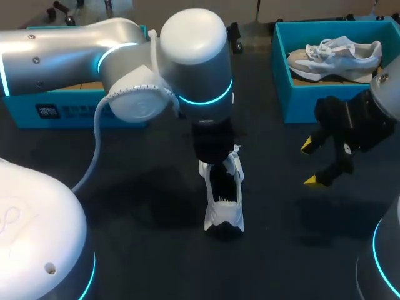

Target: Take the shoe out of the shoebox, open the shoe tongue, remove and reinsert the insole, then place the shoe into the shoebox

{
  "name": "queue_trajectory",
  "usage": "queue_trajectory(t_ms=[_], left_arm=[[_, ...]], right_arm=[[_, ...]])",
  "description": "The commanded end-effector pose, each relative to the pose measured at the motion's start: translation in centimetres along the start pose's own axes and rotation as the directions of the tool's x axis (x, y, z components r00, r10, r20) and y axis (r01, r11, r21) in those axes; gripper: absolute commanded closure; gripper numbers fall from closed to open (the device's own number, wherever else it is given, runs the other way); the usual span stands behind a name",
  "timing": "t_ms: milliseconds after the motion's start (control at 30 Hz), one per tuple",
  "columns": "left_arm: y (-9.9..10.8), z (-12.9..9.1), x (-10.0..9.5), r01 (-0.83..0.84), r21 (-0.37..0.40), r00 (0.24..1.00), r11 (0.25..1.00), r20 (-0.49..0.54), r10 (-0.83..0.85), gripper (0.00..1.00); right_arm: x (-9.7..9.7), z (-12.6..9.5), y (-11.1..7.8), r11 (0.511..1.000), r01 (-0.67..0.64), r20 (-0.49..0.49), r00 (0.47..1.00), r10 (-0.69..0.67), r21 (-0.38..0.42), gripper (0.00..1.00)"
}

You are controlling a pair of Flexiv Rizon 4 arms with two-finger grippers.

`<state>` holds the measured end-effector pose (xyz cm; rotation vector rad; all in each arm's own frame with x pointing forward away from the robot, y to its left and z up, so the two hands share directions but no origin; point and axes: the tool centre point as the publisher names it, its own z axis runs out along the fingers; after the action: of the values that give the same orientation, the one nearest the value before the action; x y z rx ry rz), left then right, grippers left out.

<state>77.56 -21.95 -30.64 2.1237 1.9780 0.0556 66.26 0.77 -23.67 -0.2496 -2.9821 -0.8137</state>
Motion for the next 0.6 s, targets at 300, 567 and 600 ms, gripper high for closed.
queue_trajectory(t_ms=[300, 567, 600], left_arm=[[-2.8, 0.1, 1.1, -0.018, 0.017, 1.0, 1.0, -0.006, 0.018, 0.67], [-2.9, -0.5, 1.2, -0.027, 0.019, 1.0, 0.999, -0.003, 0.027, 0.67], [-2.8, -0.7, 1.0, -0.026, 0.013, 1.0, 1.0, 0.001, 0.026, 0.67]], right_arm=[[0.1, 0.1, -0.1, 1.0, 0.0, 0.002, 1.0, 0.0, 0.0, 0.0], [0.1, 0.1, -0.1, 1.0, 0.0, 0.002, 1.0, 0.0, 0.0, 0.0], [0.1, 0.1, -0.1, 1.0, 0.0, 0.002, 1.0, 0.0, 0.0, 0.0]])
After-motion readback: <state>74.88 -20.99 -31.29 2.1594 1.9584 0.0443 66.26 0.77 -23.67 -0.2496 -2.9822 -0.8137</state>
